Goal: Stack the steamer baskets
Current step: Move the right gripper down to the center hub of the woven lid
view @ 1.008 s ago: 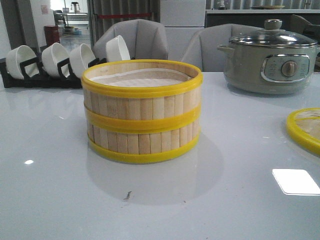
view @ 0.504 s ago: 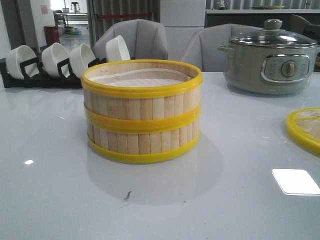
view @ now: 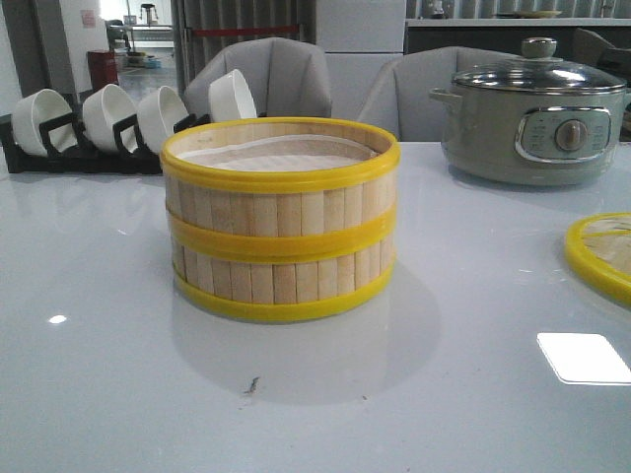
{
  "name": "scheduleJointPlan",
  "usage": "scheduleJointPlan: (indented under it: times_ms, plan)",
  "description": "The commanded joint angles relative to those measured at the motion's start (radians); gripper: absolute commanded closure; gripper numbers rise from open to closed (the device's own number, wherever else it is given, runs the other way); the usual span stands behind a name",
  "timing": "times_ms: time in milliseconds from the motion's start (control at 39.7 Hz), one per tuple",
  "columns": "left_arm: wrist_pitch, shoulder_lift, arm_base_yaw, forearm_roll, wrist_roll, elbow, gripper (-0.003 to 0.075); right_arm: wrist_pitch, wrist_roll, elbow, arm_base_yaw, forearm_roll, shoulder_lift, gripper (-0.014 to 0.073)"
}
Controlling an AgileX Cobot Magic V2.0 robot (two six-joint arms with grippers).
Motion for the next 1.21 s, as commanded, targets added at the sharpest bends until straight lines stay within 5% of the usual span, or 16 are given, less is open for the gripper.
scheduleJointPlan:
  times_ms: [0,252,579,781,1184]
  plan:
    - [-0.078,0.001,-0.007,-0.005,-0.007,-0.029,0.0636,-0.108,-0.011,-0.056,-0.006,-0.004,0.011,0.0218]
    - [-0.078,0.001,-0.007,-0.005,-0.007,-0.029,0.0636,-0.054,-0.011,-0.231,-0.027,-0.028,0.194,0.0218]
    - [-0.078,0.001,-0.007,-0.005,-0.007,-0.029,0.0636,0.066,-0.011,-0.487,-0.181,-0.029,0.466,0.0218]
    - [-0.078,0.001,-0.007,-0.005,-0.007,-0.029,0.0636,0.080,-0.011,-0.550,-0.261,-0.031,0.590,0.0218]
    - [-0.078,0.001,-0.007,-0.005,-0.007,-0.029,0.0636,0.020,-0.011,-0.582,-0.259,-0.033,0.776,0.0218]
